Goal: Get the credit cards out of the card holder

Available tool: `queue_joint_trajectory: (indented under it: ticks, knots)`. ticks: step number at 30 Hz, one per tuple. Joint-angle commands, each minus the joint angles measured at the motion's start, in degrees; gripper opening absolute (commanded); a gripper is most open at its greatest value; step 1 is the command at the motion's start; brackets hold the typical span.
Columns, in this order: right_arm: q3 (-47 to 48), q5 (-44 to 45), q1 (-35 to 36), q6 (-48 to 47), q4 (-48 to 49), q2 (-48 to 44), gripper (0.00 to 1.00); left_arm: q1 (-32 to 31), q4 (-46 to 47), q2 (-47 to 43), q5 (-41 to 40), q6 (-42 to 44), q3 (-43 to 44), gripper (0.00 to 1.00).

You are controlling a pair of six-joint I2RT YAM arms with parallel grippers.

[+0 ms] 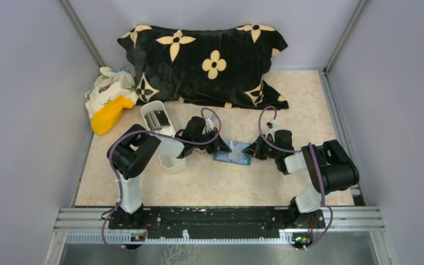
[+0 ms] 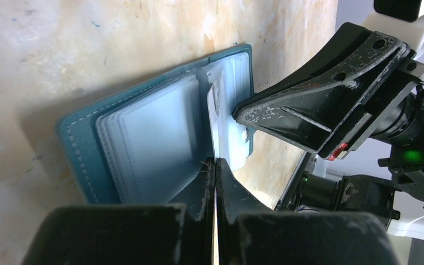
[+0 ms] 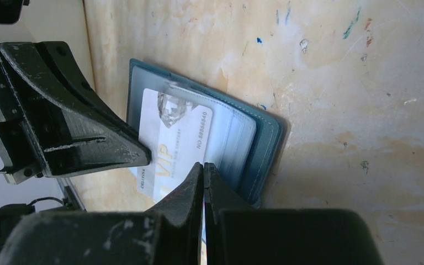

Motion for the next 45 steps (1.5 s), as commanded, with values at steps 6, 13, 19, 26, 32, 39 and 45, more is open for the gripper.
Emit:
queue_joint_trajectory:
  ticks: [6,13,19,26,32,39,45]
  knots:
    - [-1.1,1.1,0.5,-0.4,-1.1,3.0,0.00,4.1,-0.3,-7.5,0.6,1.5,-3.3,0.00]
    - [-0.4,0.2,0.4,-0.5,-0.5,3.4,0.00,5.6,-4.8,-13.2,-0.5,4.0,-2.6,0.00]
    - [0.1,-1.0,0.5,0.3,1.6,6.7,0.00,9.4,-12.1,-18.6,-2.2,6.1,-0.5,0.00]
    - [0.8,-2.4,0.5,0.0,2.1,7.1,0.00,15.4,-30.5,-26.6,-15.4,12.1,5.0,0.00]
    - [3.3,-2.2,0.5,-2.3,-0.7,6.9,0.00,22.2,-37.3,-31.8,-18.2,13.1,6.8,0.00]
    - [4.8,-3.6,0.4,-1.8,1.0,9.7,0.00,32.0,-43.3,-31.9,-17.0,13.5,9.2,0.00]
    - [6.2,-4.8,0.4,-2.4,0.2,11.1,0.00,38.4,-41.1,-32.2,-16.7,11.6,6.0,0.00]
